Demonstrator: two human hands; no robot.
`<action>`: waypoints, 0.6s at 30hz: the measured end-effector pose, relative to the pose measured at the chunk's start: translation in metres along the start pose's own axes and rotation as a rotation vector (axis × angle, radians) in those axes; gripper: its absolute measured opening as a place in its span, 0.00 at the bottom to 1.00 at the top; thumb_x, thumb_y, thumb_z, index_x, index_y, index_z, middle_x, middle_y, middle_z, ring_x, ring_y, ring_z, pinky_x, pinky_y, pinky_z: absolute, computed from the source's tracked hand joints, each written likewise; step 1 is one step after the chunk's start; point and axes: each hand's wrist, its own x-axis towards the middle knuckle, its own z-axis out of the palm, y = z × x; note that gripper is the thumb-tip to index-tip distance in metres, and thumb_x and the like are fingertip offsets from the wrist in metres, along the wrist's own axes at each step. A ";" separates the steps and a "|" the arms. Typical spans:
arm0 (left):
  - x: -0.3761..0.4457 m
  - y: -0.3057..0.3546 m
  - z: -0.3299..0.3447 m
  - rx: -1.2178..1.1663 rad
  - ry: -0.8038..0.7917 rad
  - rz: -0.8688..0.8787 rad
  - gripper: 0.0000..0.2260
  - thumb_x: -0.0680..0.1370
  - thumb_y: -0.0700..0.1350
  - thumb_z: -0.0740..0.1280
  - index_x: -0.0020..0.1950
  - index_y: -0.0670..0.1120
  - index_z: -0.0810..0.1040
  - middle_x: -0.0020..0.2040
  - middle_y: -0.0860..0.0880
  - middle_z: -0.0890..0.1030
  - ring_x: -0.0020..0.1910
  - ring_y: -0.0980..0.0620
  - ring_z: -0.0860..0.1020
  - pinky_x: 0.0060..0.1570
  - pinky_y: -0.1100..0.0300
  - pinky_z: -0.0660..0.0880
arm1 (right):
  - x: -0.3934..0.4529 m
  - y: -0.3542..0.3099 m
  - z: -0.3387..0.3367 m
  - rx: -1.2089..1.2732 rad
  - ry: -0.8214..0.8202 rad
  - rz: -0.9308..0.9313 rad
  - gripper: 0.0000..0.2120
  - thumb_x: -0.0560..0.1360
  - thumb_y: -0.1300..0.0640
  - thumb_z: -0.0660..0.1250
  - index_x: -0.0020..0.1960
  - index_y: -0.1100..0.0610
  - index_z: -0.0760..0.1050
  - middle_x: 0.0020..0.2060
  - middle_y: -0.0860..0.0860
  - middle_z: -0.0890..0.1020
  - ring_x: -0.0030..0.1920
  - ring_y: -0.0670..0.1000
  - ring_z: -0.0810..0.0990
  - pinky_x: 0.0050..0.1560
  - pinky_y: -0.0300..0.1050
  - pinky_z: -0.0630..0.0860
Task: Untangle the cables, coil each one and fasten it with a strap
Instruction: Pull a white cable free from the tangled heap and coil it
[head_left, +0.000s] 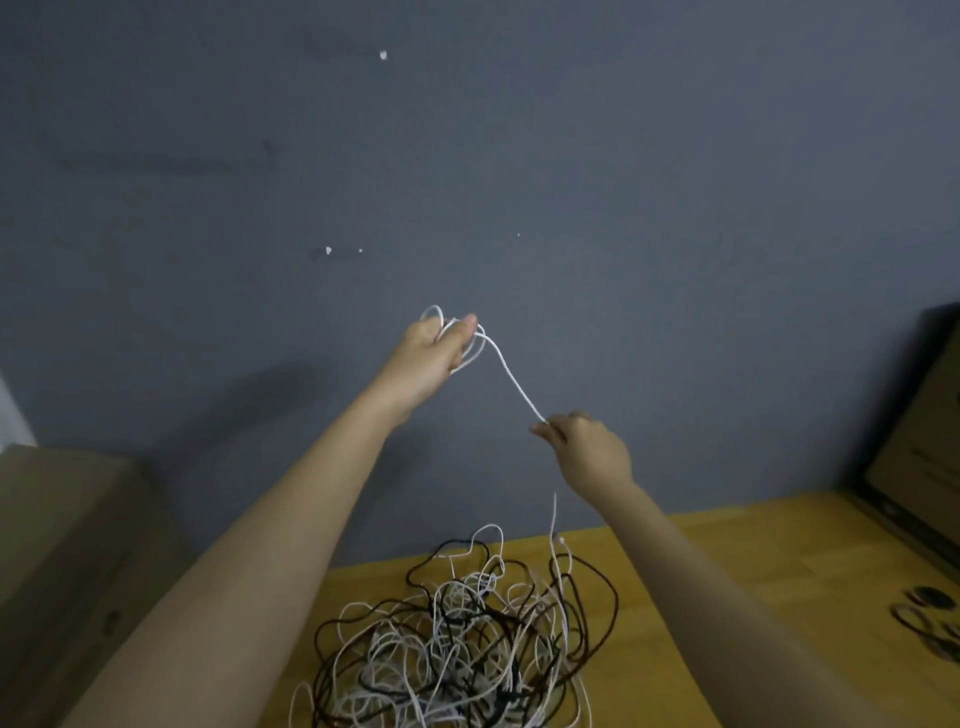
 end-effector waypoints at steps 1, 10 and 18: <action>0.009 0.008 -0.001 -0.005 0.042 0.006 0.17 0.79 0.55 0.61 0.40 0.42 0.71 0.31 0.53 0.77 0.29 0.59 0.73 0.36 0.56 0.67 | 0.013 -0.006 -0.010 0.022 0.002 0.047 0.16 0.80 0.47 0.60 0.43 0.58 0.76 0.42 0.59 0.79 0.45 0.63 0.78 0.38 0.50 0.68; 0.080 0.118 -0.026 -0.044 0.264 0.189 0.16 0.82 0.53 0.59 0.37 0.48 0.65 0.26 0.54 0.65 0.24 0.55 0.62 0.29 0.59 0.60 | 0.114 -0.091 -0.177 1.122 0.480 -0.090 0.12 0.82 0.60 0.57 0.46 0.64 0.75 0.33 0.56 0.77 0.29 0.48 0.76 0.36 0.44 0.78; 0.041 0.090 -0.030 -0.095 -0.074 0.063 0.19 0.82 0.54 0.57 0.33 0.50 0.60 0.23 0.56 0.59 0.21 0.58 0.55 0.21 0.67 0.53 | 0.112 -0.058 -0.137 0.988 0.293 0.076 0.13 0.82 0.56 0.56 0.42 0.56 0.74 0.30 0.52 0.70 0.29 0.49 0.68 0.29 0.40 0.69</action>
